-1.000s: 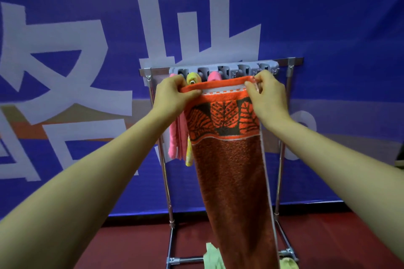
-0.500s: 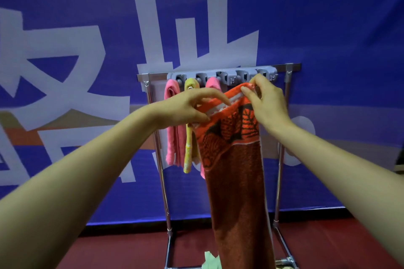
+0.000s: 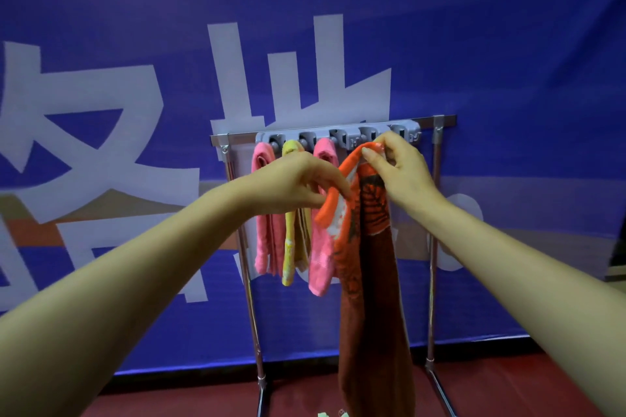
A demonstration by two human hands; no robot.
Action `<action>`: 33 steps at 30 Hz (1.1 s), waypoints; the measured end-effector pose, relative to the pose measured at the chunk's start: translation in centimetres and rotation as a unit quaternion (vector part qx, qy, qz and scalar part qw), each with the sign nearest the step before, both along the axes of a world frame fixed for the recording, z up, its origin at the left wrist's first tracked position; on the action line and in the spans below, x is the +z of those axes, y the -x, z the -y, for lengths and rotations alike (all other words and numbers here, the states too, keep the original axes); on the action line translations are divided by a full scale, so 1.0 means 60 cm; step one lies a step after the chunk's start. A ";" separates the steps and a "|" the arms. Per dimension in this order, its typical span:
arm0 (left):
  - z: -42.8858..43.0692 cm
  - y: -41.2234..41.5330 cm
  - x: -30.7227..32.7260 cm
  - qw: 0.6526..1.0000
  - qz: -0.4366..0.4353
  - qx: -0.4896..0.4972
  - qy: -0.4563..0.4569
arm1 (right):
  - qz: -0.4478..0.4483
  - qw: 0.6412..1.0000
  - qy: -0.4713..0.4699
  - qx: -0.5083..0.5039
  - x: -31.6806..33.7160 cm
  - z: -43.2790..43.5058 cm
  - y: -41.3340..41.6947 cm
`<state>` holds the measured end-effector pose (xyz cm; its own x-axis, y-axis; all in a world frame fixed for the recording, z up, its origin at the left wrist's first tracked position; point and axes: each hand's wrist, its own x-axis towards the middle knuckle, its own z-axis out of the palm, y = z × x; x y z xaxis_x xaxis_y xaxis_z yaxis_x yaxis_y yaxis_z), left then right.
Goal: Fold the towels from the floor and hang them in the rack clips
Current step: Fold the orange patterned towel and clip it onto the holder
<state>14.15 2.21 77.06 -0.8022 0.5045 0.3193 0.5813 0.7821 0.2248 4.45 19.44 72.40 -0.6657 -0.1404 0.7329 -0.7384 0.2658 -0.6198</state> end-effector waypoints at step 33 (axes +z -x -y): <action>-0.061 0.047 -0.080 0.856 0.054 0.035 -0.512 | 0.075 0.959 0.214 0.171 0.063 0.023 -0.030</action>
